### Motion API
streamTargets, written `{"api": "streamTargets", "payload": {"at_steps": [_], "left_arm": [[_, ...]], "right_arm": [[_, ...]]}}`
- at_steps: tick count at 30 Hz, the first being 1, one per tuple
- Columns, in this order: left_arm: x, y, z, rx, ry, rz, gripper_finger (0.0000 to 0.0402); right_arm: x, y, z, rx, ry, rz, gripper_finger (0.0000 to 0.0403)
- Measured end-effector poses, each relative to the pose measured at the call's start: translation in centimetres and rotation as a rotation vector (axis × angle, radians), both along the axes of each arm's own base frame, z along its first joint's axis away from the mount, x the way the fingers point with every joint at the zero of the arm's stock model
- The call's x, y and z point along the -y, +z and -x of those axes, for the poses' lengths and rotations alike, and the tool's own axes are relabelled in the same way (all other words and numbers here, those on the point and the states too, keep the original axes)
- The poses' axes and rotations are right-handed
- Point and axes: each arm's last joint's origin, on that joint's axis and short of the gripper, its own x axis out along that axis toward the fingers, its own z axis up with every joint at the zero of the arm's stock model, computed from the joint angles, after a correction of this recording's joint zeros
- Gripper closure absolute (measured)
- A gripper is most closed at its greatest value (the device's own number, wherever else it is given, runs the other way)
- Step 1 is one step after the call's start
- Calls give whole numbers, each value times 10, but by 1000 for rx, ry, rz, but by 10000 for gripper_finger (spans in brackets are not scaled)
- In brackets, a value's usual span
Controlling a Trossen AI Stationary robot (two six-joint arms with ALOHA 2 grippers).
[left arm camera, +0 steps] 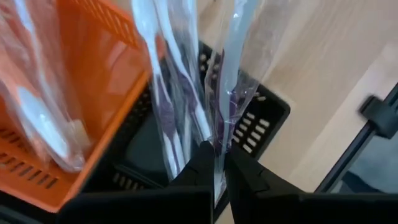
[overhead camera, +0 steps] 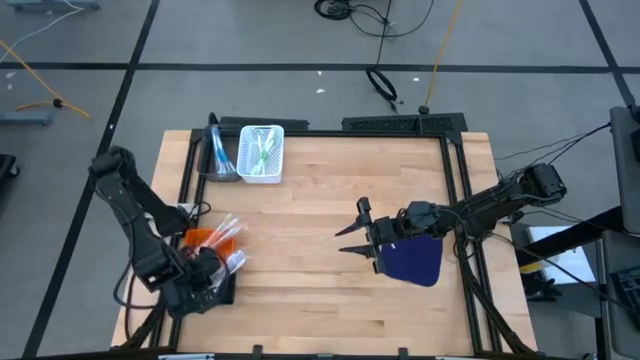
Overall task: Pick & Place Toothbrushes
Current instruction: Put the violet toothbrush into the black bin
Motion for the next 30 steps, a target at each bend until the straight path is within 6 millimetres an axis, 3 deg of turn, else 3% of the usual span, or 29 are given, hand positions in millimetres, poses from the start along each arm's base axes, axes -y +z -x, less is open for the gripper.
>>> {"api": "streamTargets", "payload": {"at_steps": [8,19,26,30], "left_arm": [[8,-13,1,-86,-9,-49,394],[11,-15,5,-96,-8,-55,395],[13,-17,10,-78,-12,-76,331],[10,-24,15,-91,-9,-100,317]], "right_arm": [[0,0,0,0,0,0,248],[0,-1,0,-7,0,2,248],[0,-1,0,-7,0,2,248],[0,-1,0,-7,0,2,248]]}}
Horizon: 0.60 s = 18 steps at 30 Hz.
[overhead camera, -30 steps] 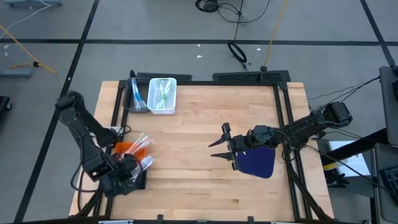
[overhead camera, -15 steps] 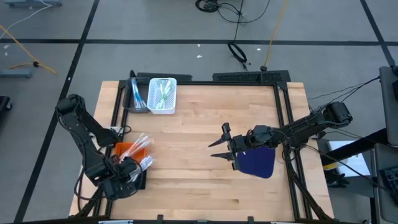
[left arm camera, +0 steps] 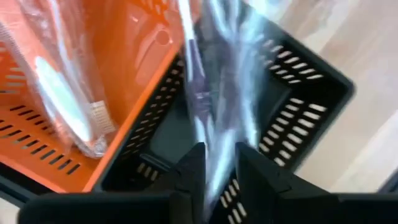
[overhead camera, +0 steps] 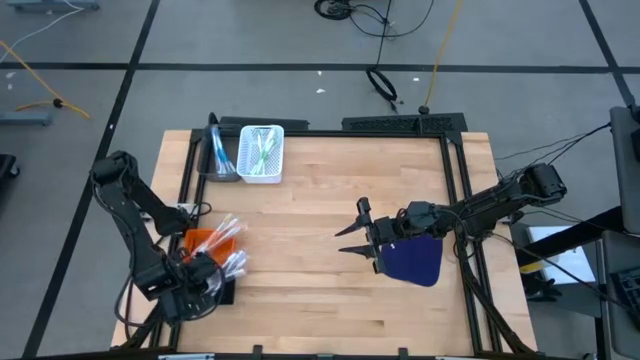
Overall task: Pick & Place Toothbrushes
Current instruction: Put the violet toothbrush into the black bin, then return to Home Position
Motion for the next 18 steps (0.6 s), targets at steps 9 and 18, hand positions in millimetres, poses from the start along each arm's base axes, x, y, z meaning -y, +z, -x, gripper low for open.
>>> {"api": "streamTargets", "payload": {"at_steps": [9,18], "left_arm": [[-6,-6,0,6,-7,-50,315],[-28,43,-3,487,-134,-292,314]], "right_arm": [[0,0,0,0,0,0,248],[2,-2,0,-19,-7,5,248]]}}
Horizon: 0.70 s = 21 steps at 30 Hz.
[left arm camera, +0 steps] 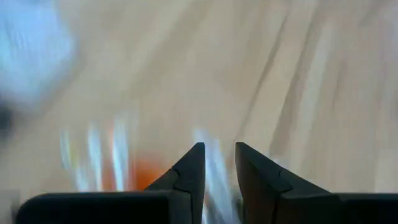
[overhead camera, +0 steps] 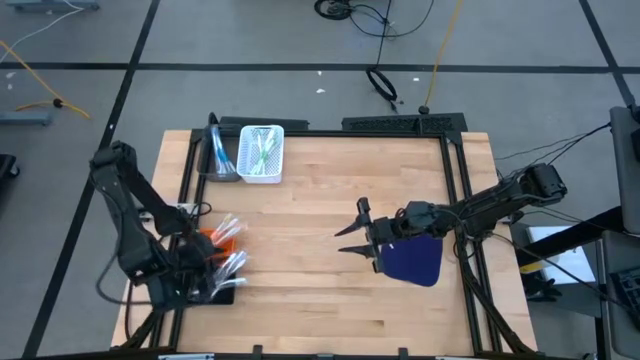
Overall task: Pick & Place Toothbrushes
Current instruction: Return to Home Position
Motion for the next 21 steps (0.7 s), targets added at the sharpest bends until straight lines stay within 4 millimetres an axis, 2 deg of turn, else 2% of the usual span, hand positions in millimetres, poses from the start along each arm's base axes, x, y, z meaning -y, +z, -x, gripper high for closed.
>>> {"api": "streamTargets", "payload": {"at_steps": [3,6,8,11,15,21], "left_arm": [[-9,17,0,194,-103,-176,314],[-18,28,3,248,-186,-280,314],[-20,30,4,283,-194,-294,314],[-24,30,3,380,-178,-413,314],[-37,30,8,475,-133,-515,314],[-64,21,22,573,-54,-469,314]], "right_arm": [[6,-1,1,-44,-61,5,248],[13,-7,5,-170,-157,31,248],[17,-15,9,-286,-193,42,248],[22,-18,18,-384,-203,59,248],[34,-20,37,-340,-246,49,248],[61,-32,79,-202,-359,-30,248]]}}
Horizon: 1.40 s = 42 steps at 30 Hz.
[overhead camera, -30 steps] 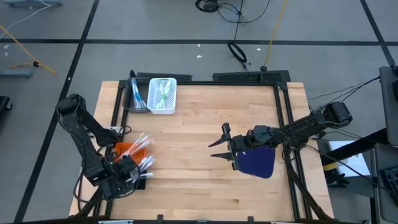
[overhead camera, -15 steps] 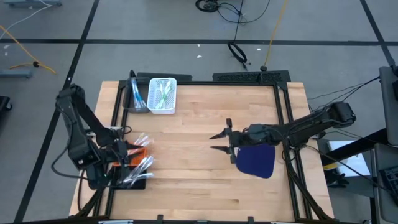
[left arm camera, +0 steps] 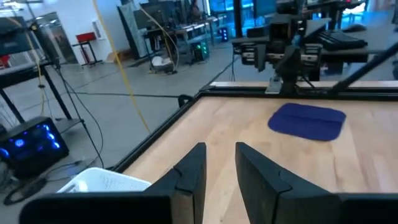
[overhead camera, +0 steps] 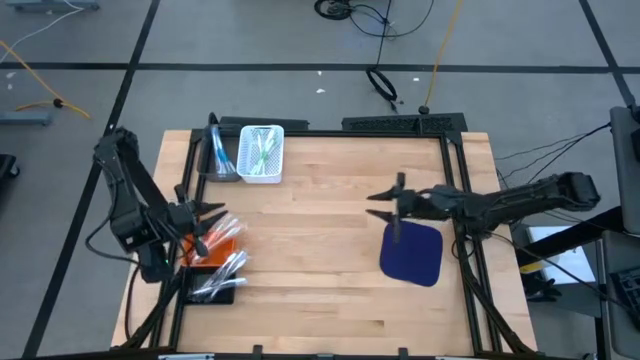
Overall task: Pick & Place Toothbrushes
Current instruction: Return to Home Position
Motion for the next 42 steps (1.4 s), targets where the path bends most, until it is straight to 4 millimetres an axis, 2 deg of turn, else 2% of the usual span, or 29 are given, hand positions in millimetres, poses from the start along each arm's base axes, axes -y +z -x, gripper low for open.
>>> {"api": "streamTargets", "payload": {"at_steps": [6,11,15,18,22,25,27,30,33,34,37,42], "left_arm": [[-21,-21,11,79,24,62,314],[-26,-41,13,126,20,149,314],[-16,-47,7,122,-11,130,314],[-20,-48,3,120,14,132,314],[-27,-51,-7,89,4,180,314],[-31,-49,-24,116,-151,131,314],[-40,-50,-32,189,-293,40,314],[-65,-64,-31,219,-191,50,314],[-84,-93,-29,147,-134,167,314],[-88,-102,-29,123,-148,194,314],[-98,-106,-27,152,-201,220,314],[-107,-108,-25,129,-159,181,314]], "right_arm": [[14,-15,41,169,-74,17,248],[20,-23,60,235,-22,8,248],[30,-25,66,215,-35,-41,248],[40,-30,69,175,-87,-99,248],[46,-32,70,154,15,-136,248],[49,-31,71,159,16,-131,248],[51,-33,71,147,6,-131,248],[52,-41,72,103,-10,-155,248],[54,-57,77,48,-64,-147,248],[56,-55,78,75,-103,-129,248],[61,-48,82,164,-161,-104,248],[59,-43,82,203,-57,-119,248]]}}
